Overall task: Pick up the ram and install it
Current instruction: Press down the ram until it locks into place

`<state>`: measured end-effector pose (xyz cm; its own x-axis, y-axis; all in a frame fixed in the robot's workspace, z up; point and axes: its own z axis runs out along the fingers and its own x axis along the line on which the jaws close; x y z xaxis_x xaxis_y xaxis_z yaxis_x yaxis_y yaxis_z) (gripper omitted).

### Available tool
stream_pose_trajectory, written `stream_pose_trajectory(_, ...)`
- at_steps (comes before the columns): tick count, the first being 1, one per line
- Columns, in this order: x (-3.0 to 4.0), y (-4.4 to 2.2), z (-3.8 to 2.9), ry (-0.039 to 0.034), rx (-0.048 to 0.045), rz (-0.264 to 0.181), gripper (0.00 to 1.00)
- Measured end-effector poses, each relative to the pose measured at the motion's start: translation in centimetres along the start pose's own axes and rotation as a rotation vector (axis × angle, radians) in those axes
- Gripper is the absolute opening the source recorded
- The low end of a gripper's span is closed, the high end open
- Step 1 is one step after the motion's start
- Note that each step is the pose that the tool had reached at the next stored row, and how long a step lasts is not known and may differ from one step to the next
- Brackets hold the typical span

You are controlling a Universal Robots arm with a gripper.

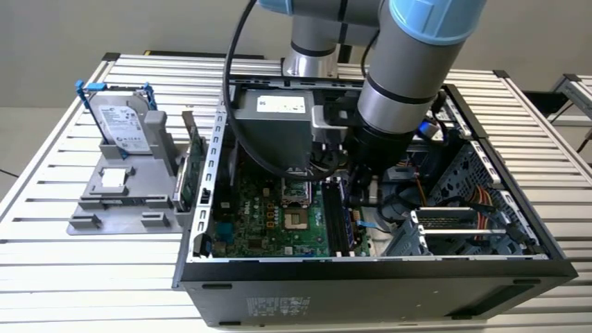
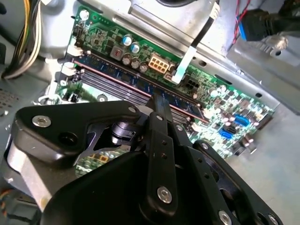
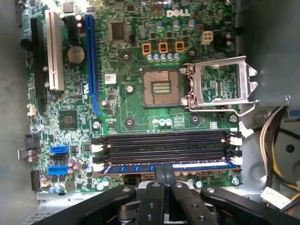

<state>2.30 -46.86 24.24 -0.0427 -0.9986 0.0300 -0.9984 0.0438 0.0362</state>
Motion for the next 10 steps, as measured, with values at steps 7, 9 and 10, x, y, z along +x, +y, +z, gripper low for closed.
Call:
stream_pose_trajectory(7, -0.02, 0.0, 0.0, 0.0027, 0.0023, -0.077, 0.0)
stream_pose_trajectory(9, -0.02, 0.0, 0.0, 0.0028, 0.0023, -0.079, 0.0)
stream_pose_trajectory(10, -0.02, 0.0, 0.0, 0.0028, 0.0024, -0.079, 0.0)
